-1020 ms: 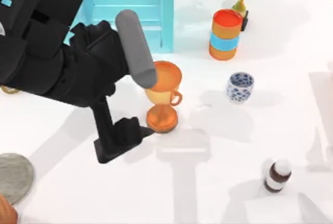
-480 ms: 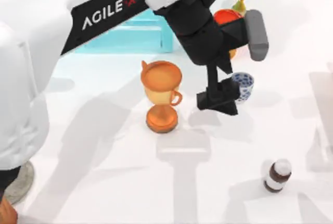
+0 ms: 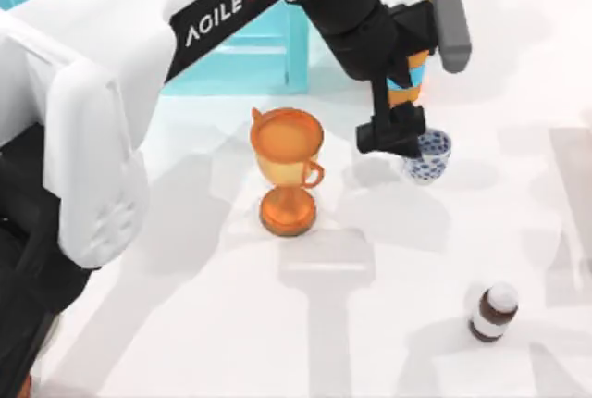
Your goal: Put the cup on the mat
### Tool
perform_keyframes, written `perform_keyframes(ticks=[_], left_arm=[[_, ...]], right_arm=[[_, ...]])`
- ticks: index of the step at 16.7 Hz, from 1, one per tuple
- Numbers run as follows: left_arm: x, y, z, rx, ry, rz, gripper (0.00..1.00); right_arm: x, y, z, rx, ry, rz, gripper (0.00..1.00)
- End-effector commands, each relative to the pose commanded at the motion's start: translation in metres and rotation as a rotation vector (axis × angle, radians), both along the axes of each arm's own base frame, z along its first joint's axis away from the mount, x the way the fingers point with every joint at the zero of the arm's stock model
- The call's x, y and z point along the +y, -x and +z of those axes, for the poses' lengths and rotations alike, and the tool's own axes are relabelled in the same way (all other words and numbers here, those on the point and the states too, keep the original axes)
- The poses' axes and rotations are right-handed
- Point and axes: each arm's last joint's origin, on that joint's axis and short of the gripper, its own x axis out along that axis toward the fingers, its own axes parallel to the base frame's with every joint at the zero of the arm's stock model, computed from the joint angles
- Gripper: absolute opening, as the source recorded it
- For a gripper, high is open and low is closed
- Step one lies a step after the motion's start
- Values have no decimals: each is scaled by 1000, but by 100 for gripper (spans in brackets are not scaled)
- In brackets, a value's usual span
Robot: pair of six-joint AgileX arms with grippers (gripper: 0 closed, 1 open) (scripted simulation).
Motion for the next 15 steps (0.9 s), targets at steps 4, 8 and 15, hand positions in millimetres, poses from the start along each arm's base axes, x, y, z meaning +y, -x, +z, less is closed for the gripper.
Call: perform_keyframes(ticks=[4,8,15], left_arm=[[-2,2,0,1,1,-5,100],[3,12,19,1,0,-3,100],[19,63,87,1,-1,-2,100]], right_arm=[[0,0,0,0,0,0,100],[0,0,0,0,0,0,100],[0,0,0,0,0,0,100]])
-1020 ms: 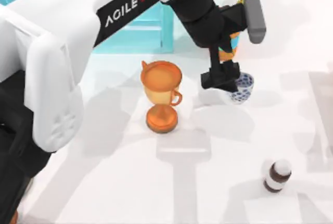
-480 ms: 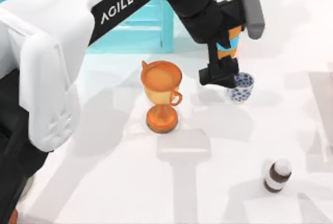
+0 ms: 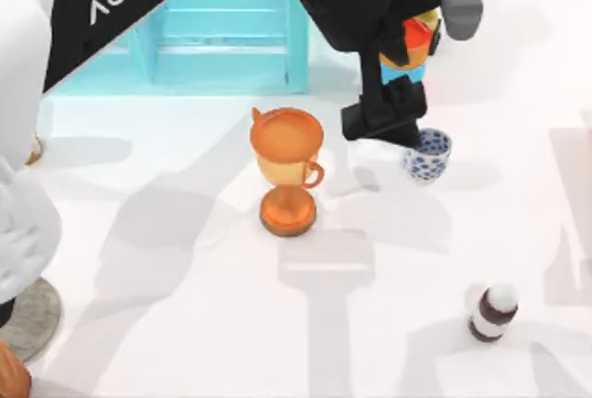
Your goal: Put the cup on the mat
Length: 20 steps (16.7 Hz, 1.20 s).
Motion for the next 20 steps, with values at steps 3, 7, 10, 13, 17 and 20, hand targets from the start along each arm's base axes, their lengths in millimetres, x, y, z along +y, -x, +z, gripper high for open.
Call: perform_keyframes(ticks=[3,7,10,13,17,20], left_arm=[[1,10,7,0,0,2,100],[-18,-2,-20,-1,0,-1,100],[-41,-23,-67,0,0,1,100],[-59,-44,-122,-1,1,0,100],[-67,-61,-172,0,1,1,100],[-66,-62,-175,-1,1,2,100]], right_arm=[[0,0,0,0,0,0,100],[0,0,0,0,0,0,100],[0,0,0,0,0,0,100],[0,0,0,0,0,0,100],[0,0,0,0,0,0,100],[0,0,0,0,0,0,100]])
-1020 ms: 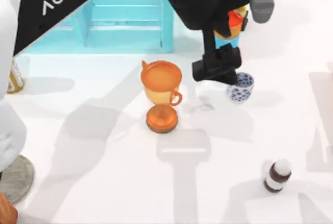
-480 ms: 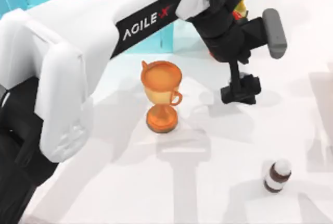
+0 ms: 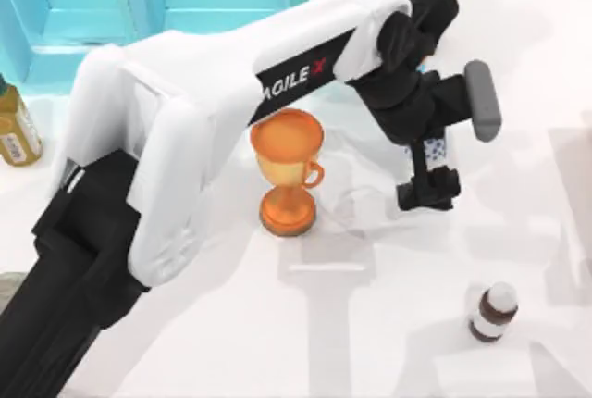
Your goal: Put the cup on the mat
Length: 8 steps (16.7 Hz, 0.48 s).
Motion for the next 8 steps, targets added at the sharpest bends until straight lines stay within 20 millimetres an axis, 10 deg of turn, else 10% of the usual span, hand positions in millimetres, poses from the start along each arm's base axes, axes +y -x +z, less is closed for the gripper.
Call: perform_keyframes(ticks=[2,8], left_arm=[[0,0,0,0,0,0,100],[0,0,0,0,0,0,55]], right_arm=[[0,0,0,0,0,0,100],[0,0,0,0,0,0,100]])
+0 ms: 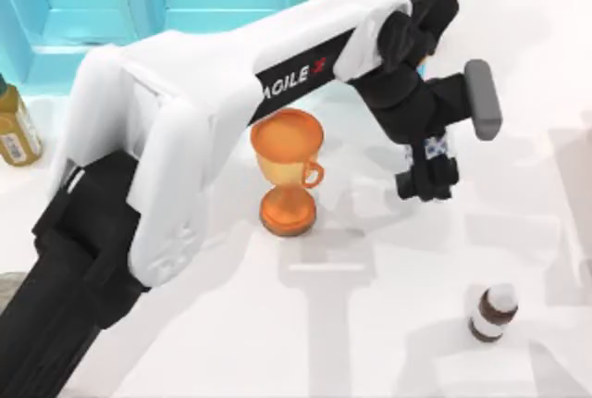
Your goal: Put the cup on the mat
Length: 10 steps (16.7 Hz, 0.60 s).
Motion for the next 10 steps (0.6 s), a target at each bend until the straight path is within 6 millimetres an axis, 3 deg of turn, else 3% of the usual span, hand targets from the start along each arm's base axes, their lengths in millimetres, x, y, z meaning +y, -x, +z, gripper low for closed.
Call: perform_keyframes(ticks=[7,10], left_arm=[[0,0,0,0,0,0,2],[0,0,0,0,0,0,0]], right_arm=[[0,0,0,0,0,0,100],[0,0,0,0,0,0,100]])
